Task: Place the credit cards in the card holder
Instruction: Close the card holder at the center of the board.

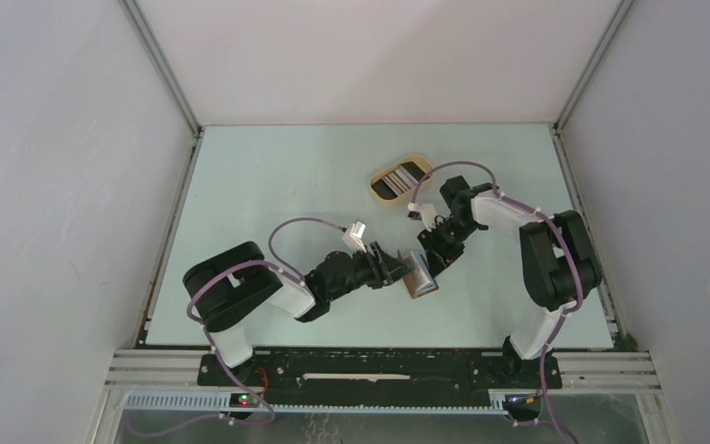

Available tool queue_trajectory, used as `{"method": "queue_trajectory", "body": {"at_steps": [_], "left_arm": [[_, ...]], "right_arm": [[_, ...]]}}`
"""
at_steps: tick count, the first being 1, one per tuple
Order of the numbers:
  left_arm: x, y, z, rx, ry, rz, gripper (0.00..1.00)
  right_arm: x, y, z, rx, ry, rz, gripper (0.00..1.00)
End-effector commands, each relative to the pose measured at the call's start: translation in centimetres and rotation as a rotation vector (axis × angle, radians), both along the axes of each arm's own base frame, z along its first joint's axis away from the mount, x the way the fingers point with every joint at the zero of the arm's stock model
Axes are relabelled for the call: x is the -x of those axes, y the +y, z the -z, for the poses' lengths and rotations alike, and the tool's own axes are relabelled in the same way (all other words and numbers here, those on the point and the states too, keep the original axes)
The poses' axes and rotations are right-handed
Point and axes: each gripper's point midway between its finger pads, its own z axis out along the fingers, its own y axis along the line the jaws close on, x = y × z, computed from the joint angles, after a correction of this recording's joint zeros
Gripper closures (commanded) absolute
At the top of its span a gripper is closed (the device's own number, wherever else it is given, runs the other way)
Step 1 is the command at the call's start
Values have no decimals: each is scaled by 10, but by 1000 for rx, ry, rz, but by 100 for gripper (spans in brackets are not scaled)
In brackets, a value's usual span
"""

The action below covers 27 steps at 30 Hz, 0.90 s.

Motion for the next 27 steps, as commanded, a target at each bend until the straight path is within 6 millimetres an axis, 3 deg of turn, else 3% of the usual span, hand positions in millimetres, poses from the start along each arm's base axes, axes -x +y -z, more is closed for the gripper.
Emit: {"method": "queue_trajectory", "body": {"at_steps": [1, 6, 10, 13, 16, 17, 21, 27], "left_arm": [[-14, -4, 7, -64, -37, -1, 47], [-22, -3, 17, -109, -51, 3, 50], [-25, -3, 21, -137, -70, 18, 51], [-26, -4, 22, -156, -90, 38, 53], [-27, -3, 23, -185, -124, 55, 53], [-27, -2, 23, -193, -134, 59, 53], [-26, 1, 23, -217, -184, 73, 53], [-22, -2, 11, -126, -255, 124, 52]], "right_arm": [[-13, 1, -26, -73, -95, -4, 57], [-19, -3, -29, -72, -161, -61, 55], [-28, -9, -42, -86, -318, -203, 51], [-22, -13, -51, -172, -523, -470, 45], [-7, -18, -54, -290, -777, -873, 31], [-6, -17, -54, -306, -812, -922, 28], [-19, -9, -51, -327, -799, -916, 27], [-25, 1, -27, -295, -714, -892, 30]]}}
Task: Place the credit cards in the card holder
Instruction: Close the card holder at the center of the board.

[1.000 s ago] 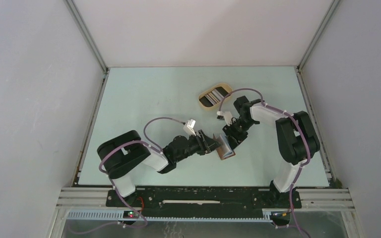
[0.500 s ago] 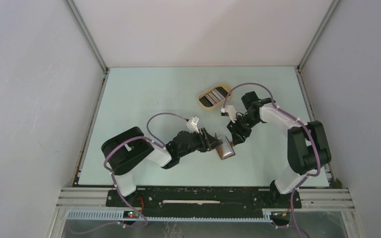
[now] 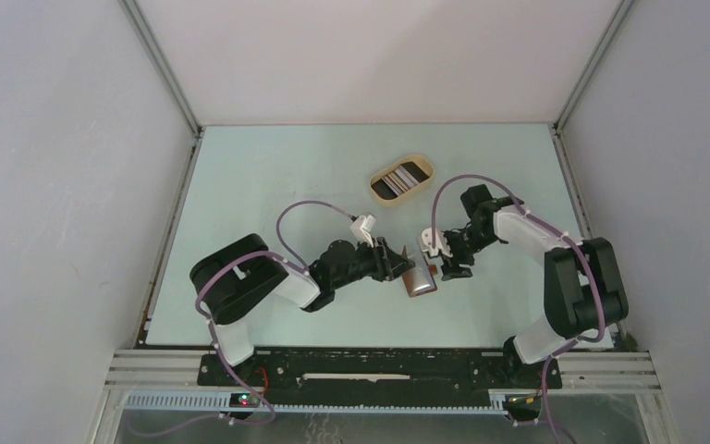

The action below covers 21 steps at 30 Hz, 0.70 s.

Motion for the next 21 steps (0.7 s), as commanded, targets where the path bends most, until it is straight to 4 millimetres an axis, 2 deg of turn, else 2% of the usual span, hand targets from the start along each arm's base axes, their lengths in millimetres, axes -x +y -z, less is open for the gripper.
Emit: {"method": "queue_trajectory", "body": {"at_steps": [1, 7, 13, 18, 21], "left_arm": [[-2, 3, -3, 36, -78, 46, 52], [-4, 5, -1, 59, -64, 45, 52], [-5, 3, 3, 54, -50, 46, 53], [-4, 3, 4, 55, -47, 49, 53], [-4, 2, 5, 52, -43, 48, 54]], "right_arm": [[-16, 17, 1, -6, -61, -42, 30], [-22, 24, 14, 40, -48, -15, 31], [-24, 23, 25, 75, -24, 13, 37], [-24, 26, 28, 77, -14, 16, 44], [-25, 27, 28, 74, -14, 24, 53]]}}
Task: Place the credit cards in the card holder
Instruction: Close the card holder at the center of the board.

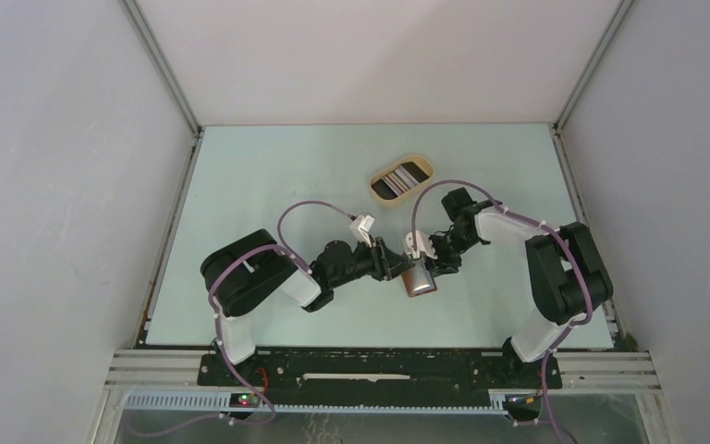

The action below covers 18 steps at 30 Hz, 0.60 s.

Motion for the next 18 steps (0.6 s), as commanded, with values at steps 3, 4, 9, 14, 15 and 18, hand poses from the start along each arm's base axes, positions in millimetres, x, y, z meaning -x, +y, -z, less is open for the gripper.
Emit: {"method": "queue_trajectory", "body": {"at_steps": [3, 4, 9, 14, 15, 18], "left_arm": [[-1, 3, 7, -16, 2, -1, 58], [-1, 2, 8, -19, 7, -1, 59], [-3, 1, 12, -36, 22, -5, 63], [-4, 0, 15, -53, 32, -4, 67], [-4, 1, 17, -58, 36, -6, 68], [-5, 0, 19, -70, 42, -9, 69]], "right_arm": [[-15, 9, -11, -27, -28, 30, 63], [-15, 9, -12, -35, -23, 38, 65], [-20, 5, -23, -85, -18, 87, 67], [-21, 0, -26, -99, -1, 122, 68], [-22, 0, -27, -102, 1, 129, 68], [-23, -2, -28, -111, 14, 159, 68]]}}
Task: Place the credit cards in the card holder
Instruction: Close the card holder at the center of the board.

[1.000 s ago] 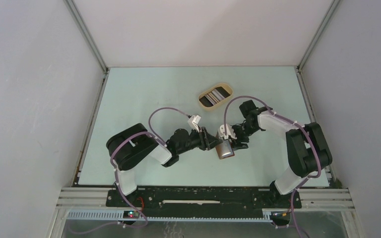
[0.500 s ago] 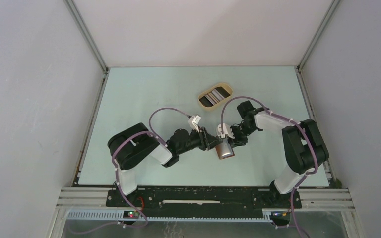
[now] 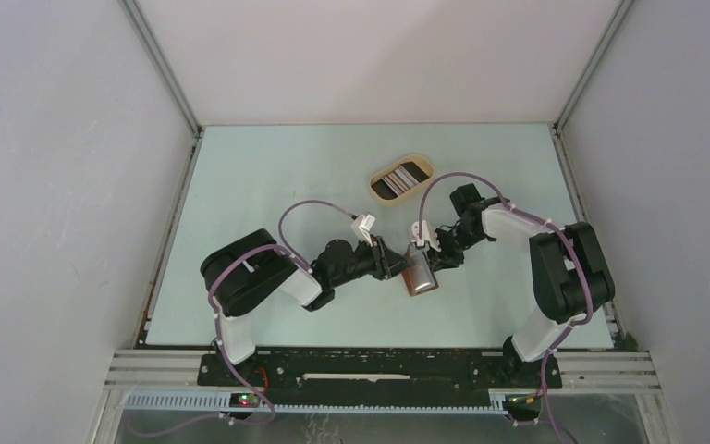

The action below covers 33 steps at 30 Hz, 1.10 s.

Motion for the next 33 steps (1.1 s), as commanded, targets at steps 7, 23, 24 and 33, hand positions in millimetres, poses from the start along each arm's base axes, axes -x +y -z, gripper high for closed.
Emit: {"method": "queue_trajectory", "body": {"at_steps": [7, 23, 24, 33], "left_arm": [[-6, -2, 25, -121, 49, -9, 70], [-9, -13, 41, -240, 101, 1, 65], [-9, -14, 41, -247, 103, 3, 64], [-9, -16, 43, -264, 118, 9, 63]], "right_arm": [[-11, 0, -23, -68, -1, 57, 66], [-7, -8, -18, -24, 76, 92, 59], [-8, -8, -18, -24, 73, 97, 59], [-3, 1, -37, -85, 38, 60, 53]]}}
